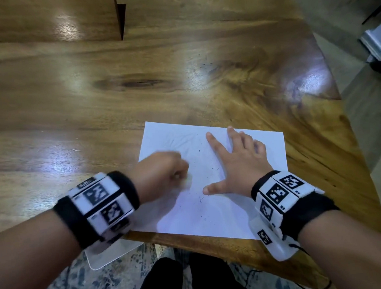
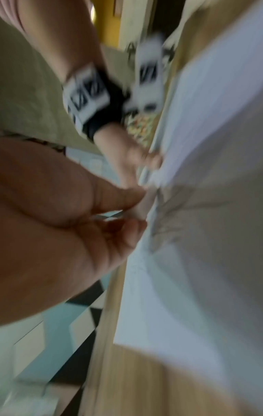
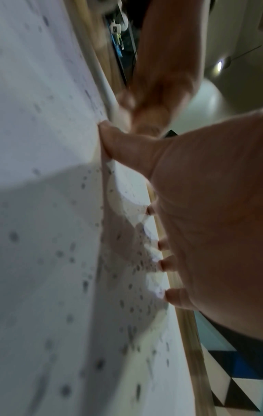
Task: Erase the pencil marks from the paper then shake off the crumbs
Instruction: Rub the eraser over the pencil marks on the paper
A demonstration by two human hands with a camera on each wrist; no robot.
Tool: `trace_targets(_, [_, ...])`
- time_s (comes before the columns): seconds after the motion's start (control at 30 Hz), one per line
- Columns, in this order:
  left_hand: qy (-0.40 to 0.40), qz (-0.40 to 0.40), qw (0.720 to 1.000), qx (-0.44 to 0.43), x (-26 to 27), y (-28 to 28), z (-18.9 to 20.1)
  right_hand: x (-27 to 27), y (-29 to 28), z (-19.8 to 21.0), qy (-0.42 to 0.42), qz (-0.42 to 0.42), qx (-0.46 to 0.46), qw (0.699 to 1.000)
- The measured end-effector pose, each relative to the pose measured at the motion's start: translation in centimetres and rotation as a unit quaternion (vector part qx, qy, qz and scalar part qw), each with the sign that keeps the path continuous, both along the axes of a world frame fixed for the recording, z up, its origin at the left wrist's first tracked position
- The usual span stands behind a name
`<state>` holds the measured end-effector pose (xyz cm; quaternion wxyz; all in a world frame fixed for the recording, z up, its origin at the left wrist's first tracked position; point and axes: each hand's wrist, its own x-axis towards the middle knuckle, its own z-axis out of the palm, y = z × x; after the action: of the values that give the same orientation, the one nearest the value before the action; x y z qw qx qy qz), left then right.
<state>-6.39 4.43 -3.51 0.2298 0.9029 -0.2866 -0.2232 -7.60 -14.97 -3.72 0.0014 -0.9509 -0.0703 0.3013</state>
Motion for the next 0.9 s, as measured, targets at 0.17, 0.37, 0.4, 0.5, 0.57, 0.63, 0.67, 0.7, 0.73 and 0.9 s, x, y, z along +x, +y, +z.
trace_targets(0.17, [-0.006,0.016,0.999,-0.035,-1.4,0.2,-0.3,0.0,0.0,0.0,-0.003,0.000,0.001,1.000])
trace_targets(0.37, [0.051,-0.027,0.998,-0.035,-2.8,1.3,-0.1,0.0,0.0,0.0,0.001,0.002,-0.004,1.000])
trace_targets(0.4, [0.030,-0.009,0.999,-0.035,-1.8,0.2,0.0,0.0,0.0,0.0,0.000,0.001,-0.005,1.000])
trace_targets(0.5, [-0.010,0.028,0.999,-0.025,-0.1,-2.5,0.2,0.0,0.0,-0.1,0.000,0.000,-0.007,1.000])
trace_targets(0.57, [-0.011,0.010,0.999,-0.034,-1.1,-2.0,0.0,0.1,0.0,-0.1,0.000,0.001,-0.003,1.000])
trace_targets(0.63, [0.030,-0.043,0.998,-0.033,-3.1,-0.1,-0.1,0.1,-0.1,-0.2,-0.002,0.000,0.002,1.000])
trace_targets(0.67, [0.061,-0.067,0.996,-0.019,-4.0,0.7,-0.1,0.0,-0.1,-0.2,-0.002,0.000,0.005,1.000])
trace_targets(0.7, [0.088,-0.078,0.993,-0.005,-4.3,1.3,-0.1,0.0,-0.2,-0.2,-0.003,0.000,0.006,1.000])
trace_targets(0.73, [0.099,-0.071,0.992,-0.001,-4.2,1.4,0.0,-0.1,-0.2,-0.2,-0.004,0.001,0.006,1.000])
trace_targets(0.9, [0.012,0.015,1.000,-0.019,-0.1,-2.8,0.5,0.0,-0.2,-0.2,-0.009,0.007,-0.002,1.000])
